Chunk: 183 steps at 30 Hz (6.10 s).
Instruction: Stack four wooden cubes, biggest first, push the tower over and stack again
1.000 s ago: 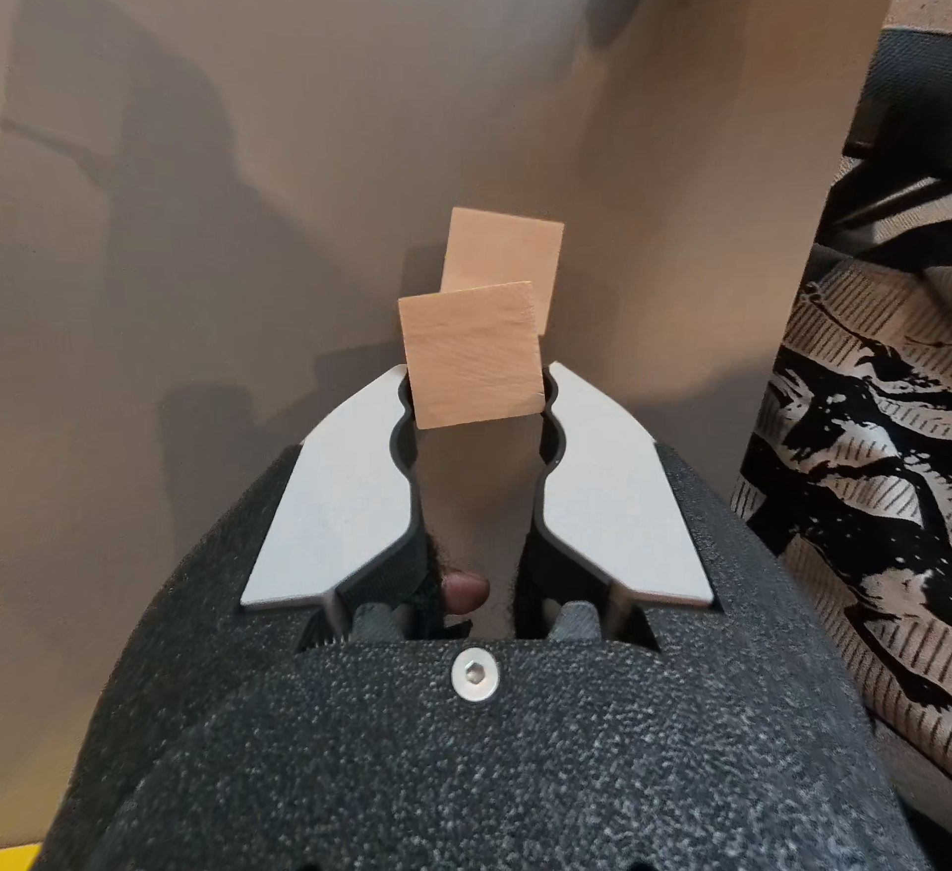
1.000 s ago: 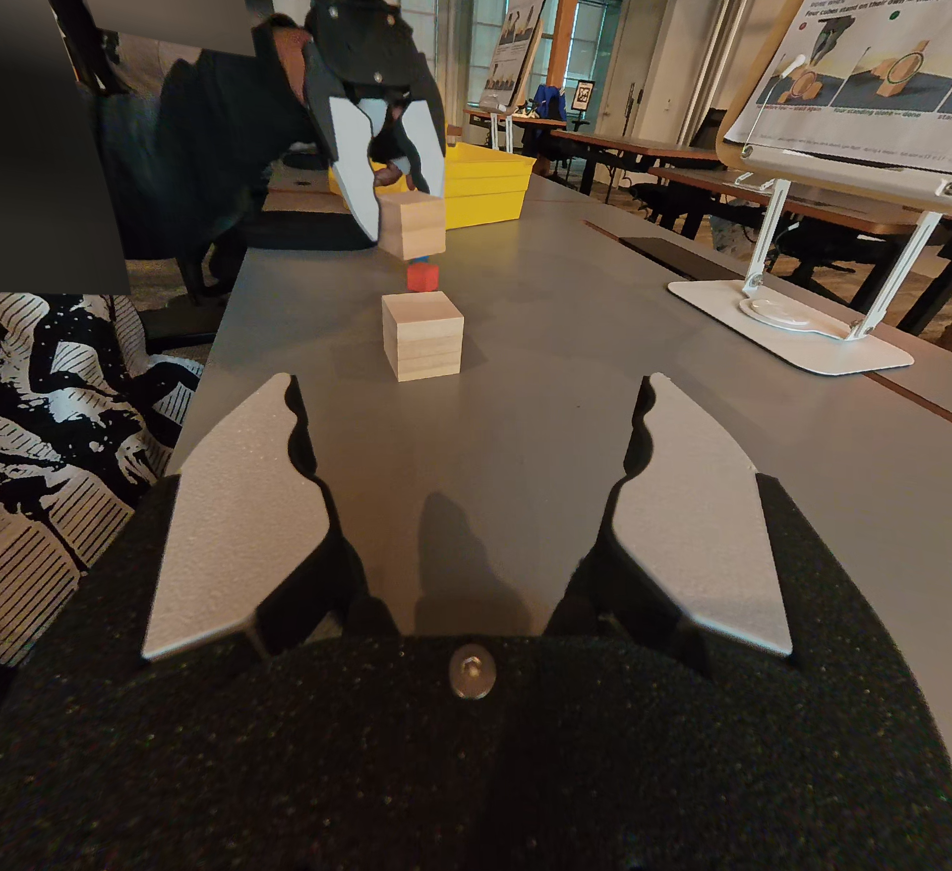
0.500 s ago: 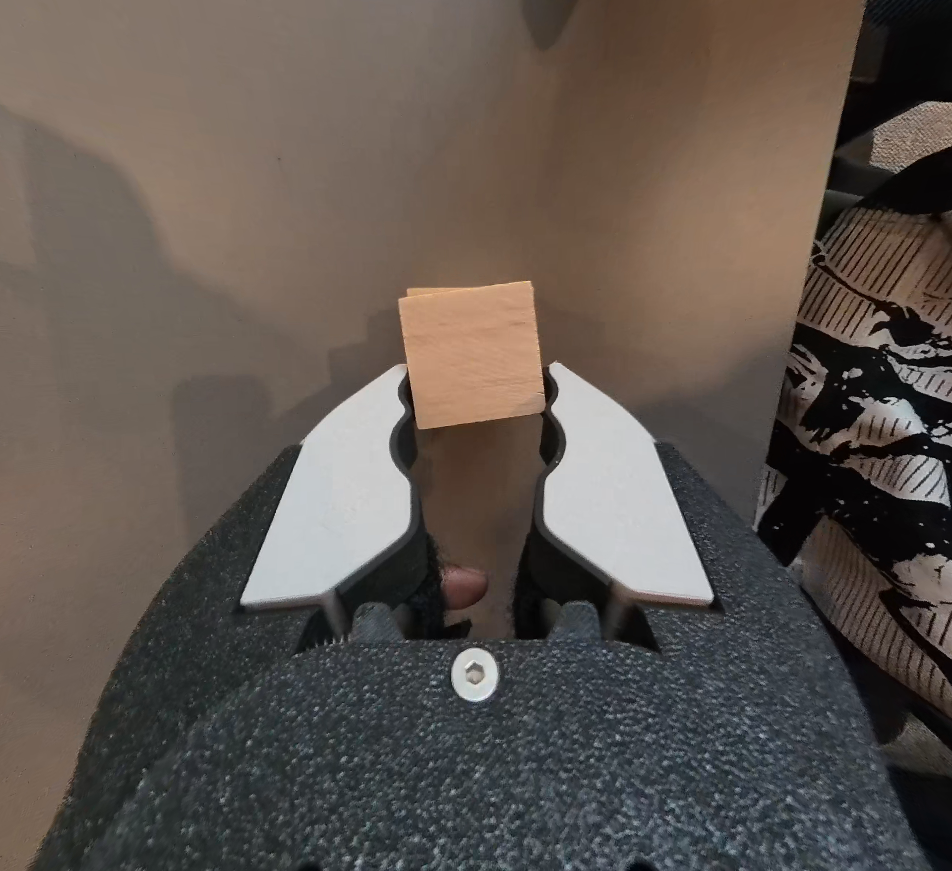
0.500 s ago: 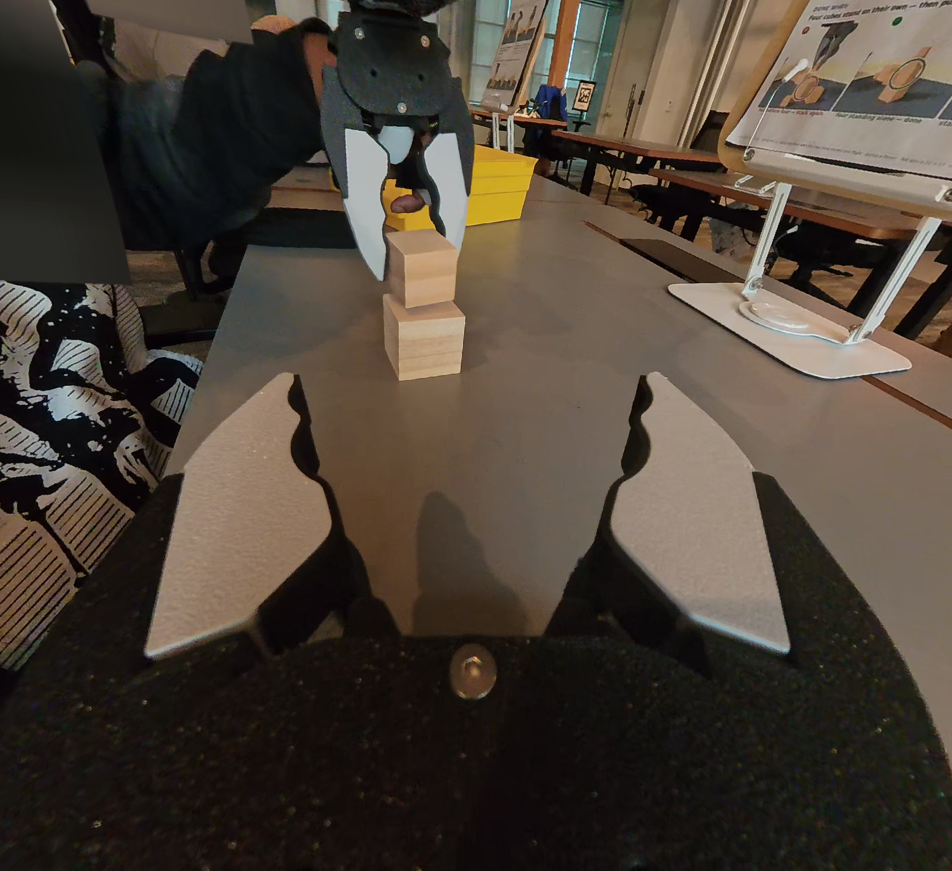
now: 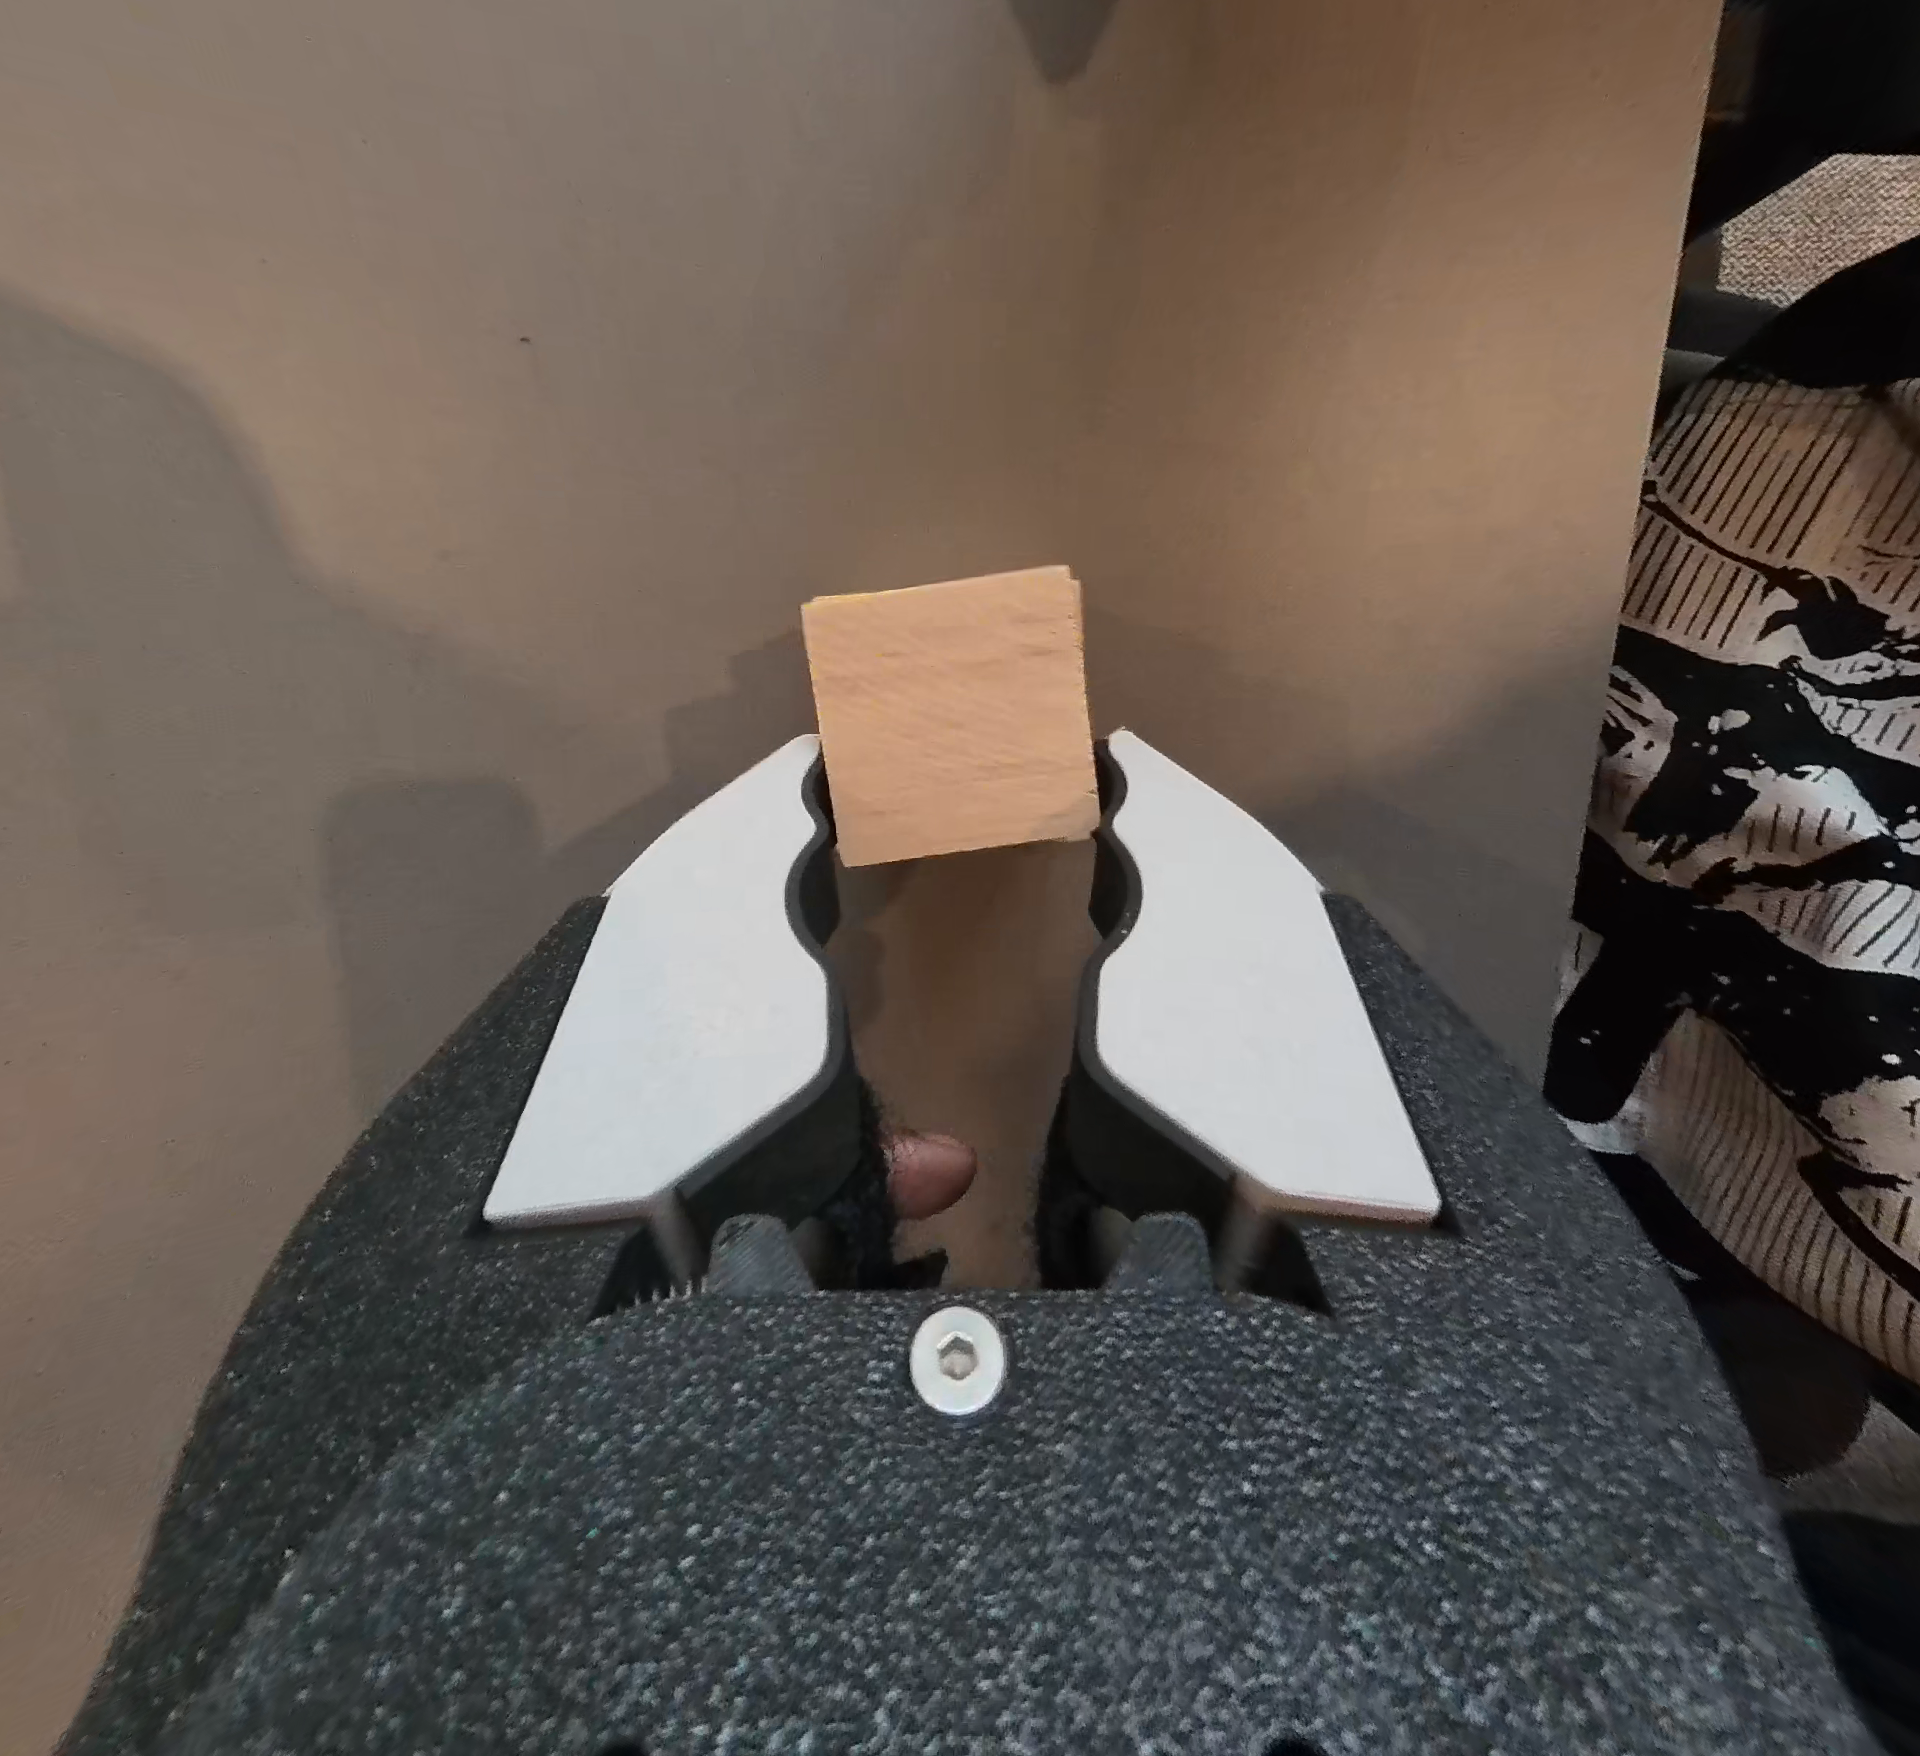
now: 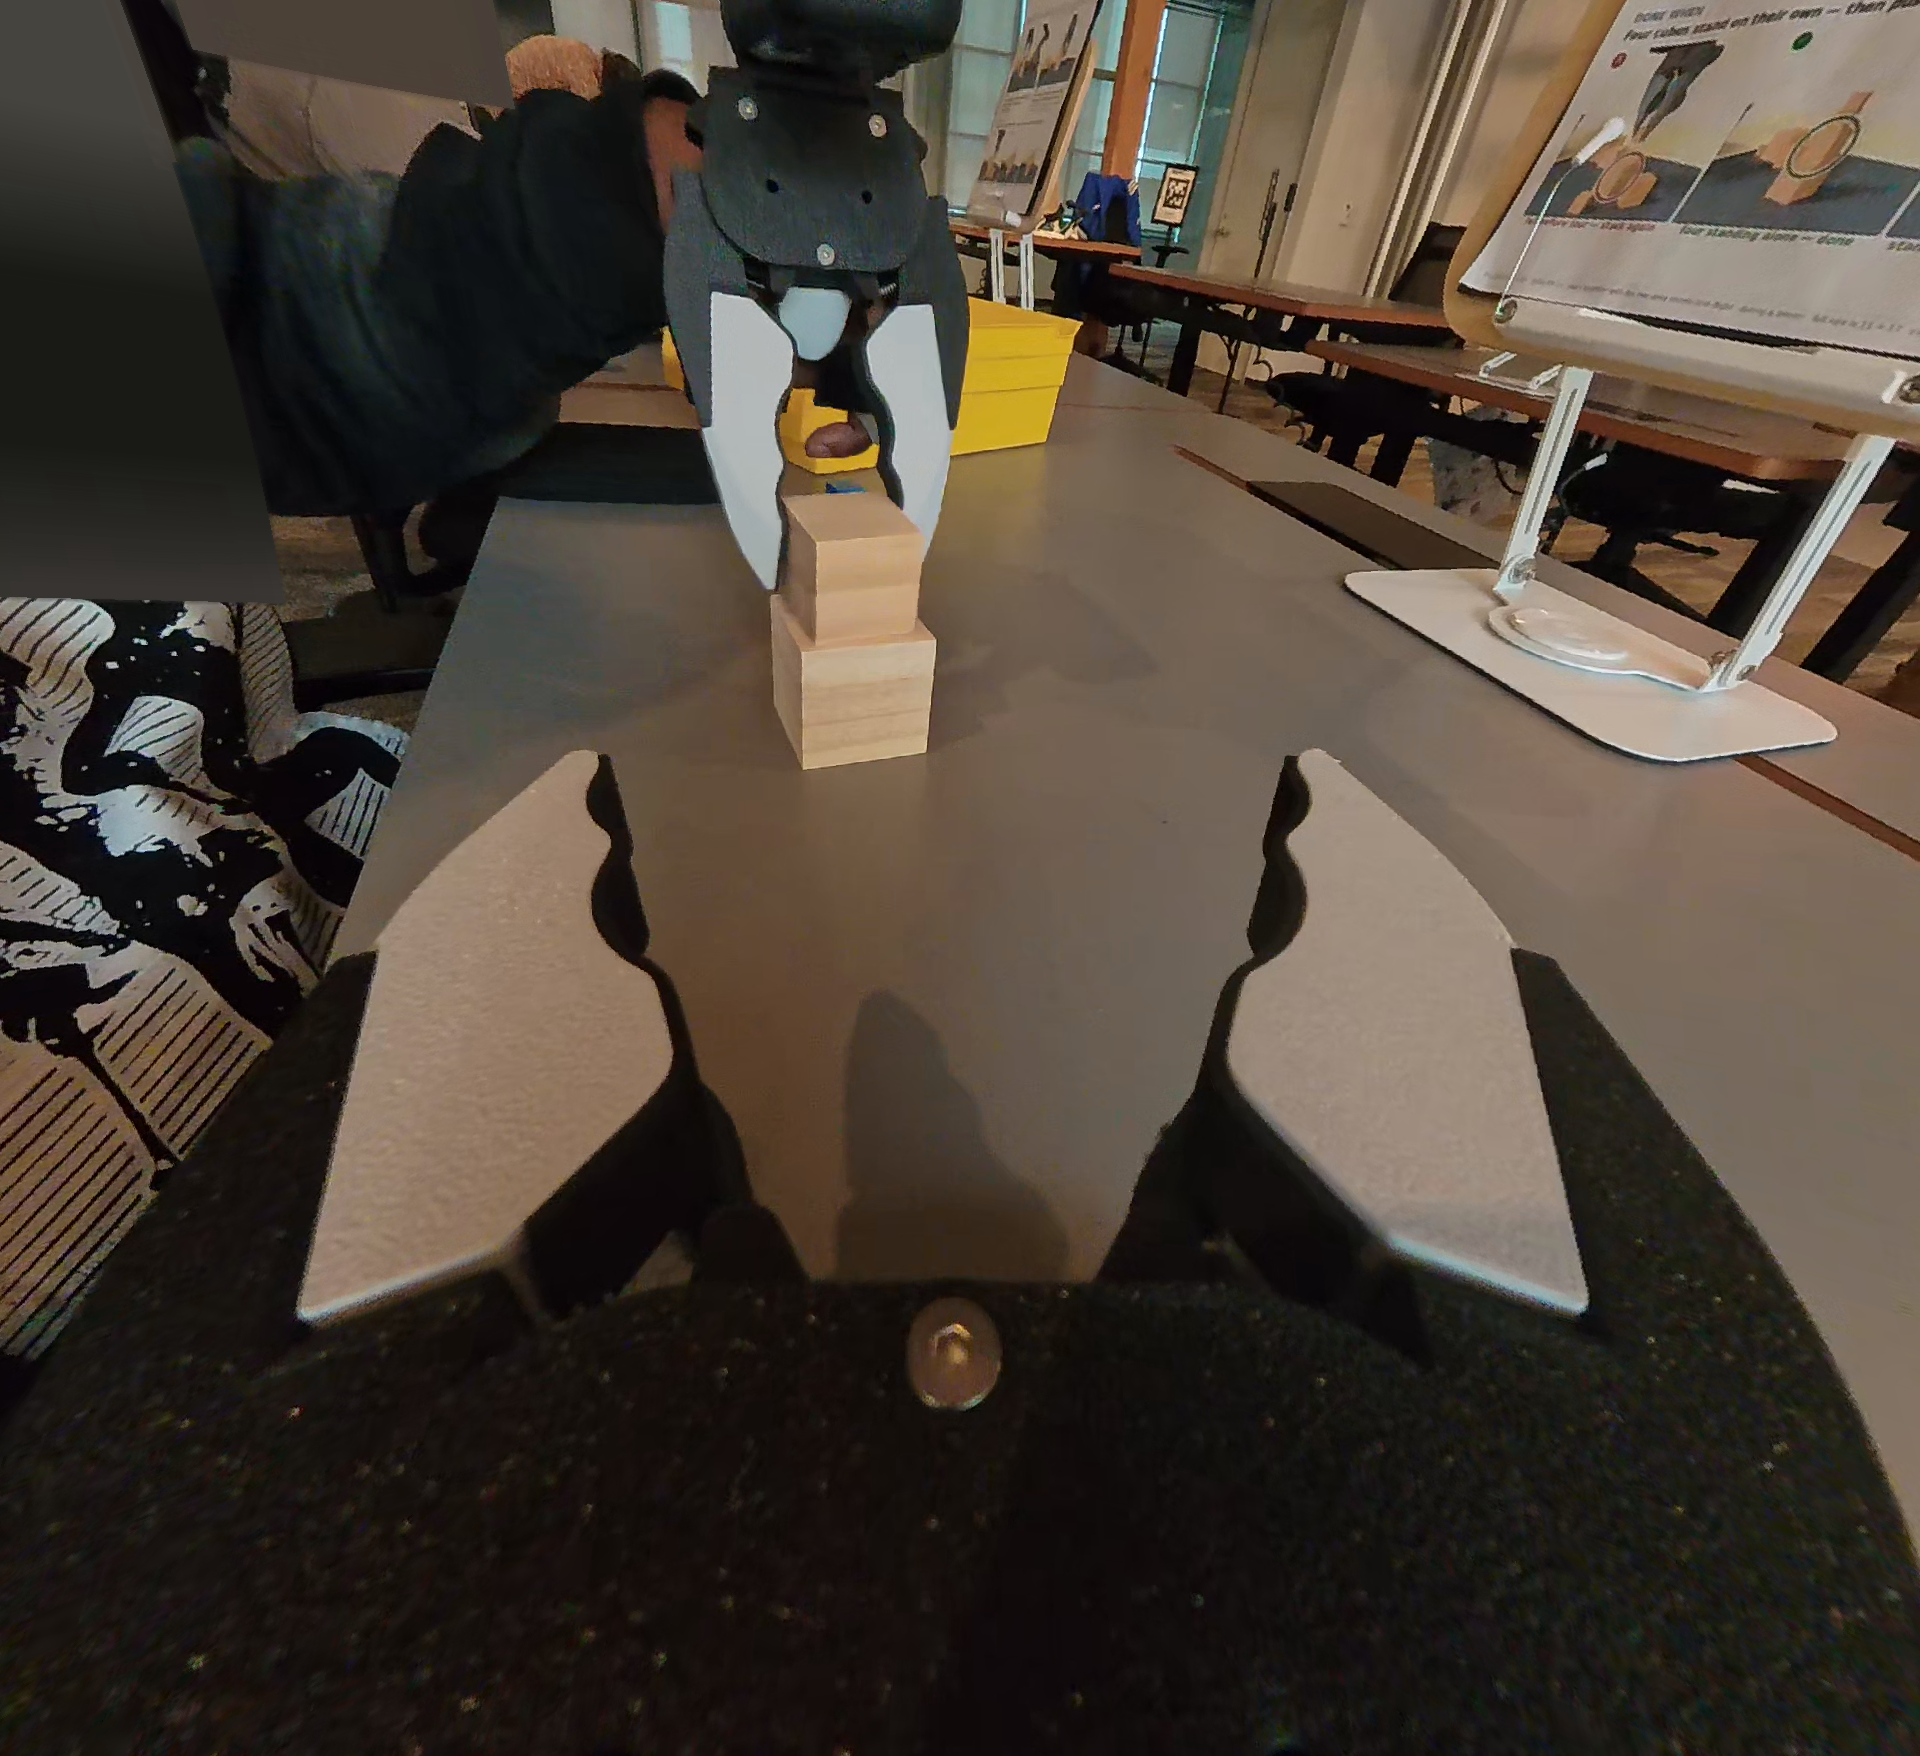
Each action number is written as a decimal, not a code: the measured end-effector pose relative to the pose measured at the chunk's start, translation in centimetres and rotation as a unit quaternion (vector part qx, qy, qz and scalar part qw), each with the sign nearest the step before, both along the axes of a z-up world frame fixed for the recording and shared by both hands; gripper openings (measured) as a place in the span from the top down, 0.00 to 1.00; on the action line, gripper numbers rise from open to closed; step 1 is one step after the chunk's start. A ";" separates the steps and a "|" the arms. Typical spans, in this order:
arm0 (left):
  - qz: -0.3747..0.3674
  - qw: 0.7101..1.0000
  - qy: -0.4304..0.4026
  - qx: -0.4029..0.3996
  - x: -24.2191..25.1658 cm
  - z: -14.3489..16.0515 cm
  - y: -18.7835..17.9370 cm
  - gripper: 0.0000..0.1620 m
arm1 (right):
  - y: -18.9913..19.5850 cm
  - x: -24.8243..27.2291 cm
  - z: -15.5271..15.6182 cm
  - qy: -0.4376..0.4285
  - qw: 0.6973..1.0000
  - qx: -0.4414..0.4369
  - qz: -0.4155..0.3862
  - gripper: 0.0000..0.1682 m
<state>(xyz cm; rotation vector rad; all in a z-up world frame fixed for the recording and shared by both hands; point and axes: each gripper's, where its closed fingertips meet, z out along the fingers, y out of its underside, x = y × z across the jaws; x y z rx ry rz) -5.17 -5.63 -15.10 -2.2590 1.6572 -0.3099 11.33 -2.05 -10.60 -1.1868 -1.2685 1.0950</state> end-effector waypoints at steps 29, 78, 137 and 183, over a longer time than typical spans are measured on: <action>0.209 0.974 0.081 -0.019 -15.4 -3.0 -1.4 0.54 | 0.1 0.0 0.0 0.000 1.000 -0.002 -0.005 0.34; -0.015 0.999 0.046 -0.001 0.0 4.5 0.0 0.84 | 0.2 0.0 0.0 0.002 1.000 -0.002 -0.004 0.34; 0.108 0.973 0.204 -0.028 -23.4 0.6 -1.8 0.87 | 0.2 -0.1 -0.1 -0.003 1.000 0.001 -0.008 0.35; -0.161 0.968 0.191 -0.001 -0.8 6.1 0.1 0.76 | 0.1 0.0 -0.1 -0.002 1.000 0.003 -0.004 0.36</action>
